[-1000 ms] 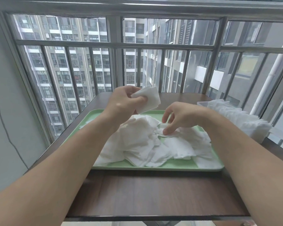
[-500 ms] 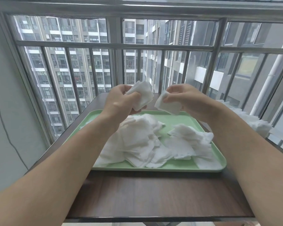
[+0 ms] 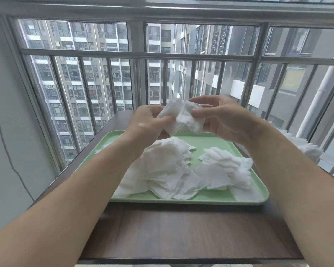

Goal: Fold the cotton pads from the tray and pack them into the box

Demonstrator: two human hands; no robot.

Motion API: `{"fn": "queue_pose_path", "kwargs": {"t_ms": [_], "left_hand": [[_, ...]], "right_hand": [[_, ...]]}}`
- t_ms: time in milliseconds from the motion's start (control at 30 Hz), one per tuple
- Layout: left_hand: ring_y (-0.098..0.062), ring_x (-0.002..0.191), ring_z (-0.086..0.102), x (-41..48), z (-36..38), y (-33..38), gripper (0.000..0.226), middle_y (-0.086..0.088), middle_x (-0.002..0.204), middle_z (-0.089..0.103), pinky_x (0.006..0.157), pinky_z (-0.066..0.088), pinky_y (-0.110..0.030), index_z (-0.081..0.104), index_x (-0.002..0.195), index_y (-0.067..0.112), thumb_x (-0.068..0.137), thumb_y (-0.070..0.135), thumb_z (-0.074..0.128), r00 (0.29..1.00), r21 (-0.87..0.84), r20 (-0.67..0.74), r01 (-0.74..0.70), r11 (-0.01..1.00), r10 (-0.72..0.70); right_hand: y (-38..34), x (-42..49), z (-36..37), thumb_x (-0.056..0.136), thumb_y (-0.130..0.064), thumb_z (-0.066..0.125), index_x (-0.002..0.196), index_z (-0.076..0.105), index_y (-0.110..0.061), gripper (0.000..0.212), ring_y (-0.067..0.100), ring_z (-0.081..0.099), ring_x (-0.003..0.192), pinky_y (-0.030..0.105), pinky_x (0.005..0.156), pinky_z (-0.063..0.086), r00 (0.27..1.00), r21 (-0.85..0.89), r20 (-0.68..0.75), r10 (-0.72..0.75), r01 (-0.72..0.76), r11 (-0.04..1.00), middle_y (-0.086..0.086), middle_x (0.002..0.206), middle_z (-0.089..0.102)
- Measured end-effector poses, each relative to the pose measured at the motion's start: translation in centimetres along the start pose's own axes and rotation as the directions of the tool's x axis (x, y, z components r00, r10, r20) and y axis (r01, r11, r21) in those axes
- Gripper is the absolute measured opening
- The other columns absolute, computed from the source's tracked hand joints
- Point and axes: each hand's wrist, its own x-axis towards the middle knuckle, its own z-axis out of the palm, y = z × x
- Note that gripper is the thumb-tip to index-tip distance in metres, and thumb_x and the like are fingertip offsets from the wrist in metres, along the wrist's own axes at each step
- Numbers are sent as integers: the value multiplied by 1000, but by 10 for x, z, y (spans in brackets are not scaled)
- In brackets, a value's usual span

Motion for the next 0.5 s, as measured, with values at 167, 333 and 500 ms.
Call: {"fn": "queue_pose_path", "kwargs": {"t_ms": [167, 333, 500], "left_hand": [[-24, 88, 74, -3, 3, 3, 11, -19, 100, 74, 69, 61, -28, 73, 103, 7, 94, 7, 67, 998, 0, 56, -22, 1000, 22], [-25, 92, 75, -6, 5, 5, 9, -24, 105, 73, 71, 61, -28, 71, 102, 12, 95, 9, 66, 994, -38, 106, -29, 999, 33], [-25, 97, 75, -3, 5, 2, 14, -21, 110, 72, 78, 61, -32, 68, 110, 10, 96, 10, 65, 992, -70, 122, -7, 998, 16]], "right_hand": [[3, 3, 1, 80, -7, 75, 113, 66, -2, 34, 27, 71, 91, 40, 83, 59, 999, -107, -43, -16, 11, 994, 14, 100, 74], [6, 6, 2, 74, -22, 82, 98, 72, -13, 27, 27, 63, 92, 45, 90, 43, 991, -164, -131, -8, -14, 986, 8, 96, 73], [8, 6, 10, 81, -31, 77, 91, 67, -20, 18, 19, 59, 91, 36, 84, 37, 982, -99, -182, 45, -63, 993, 0, 94, 71]]}}
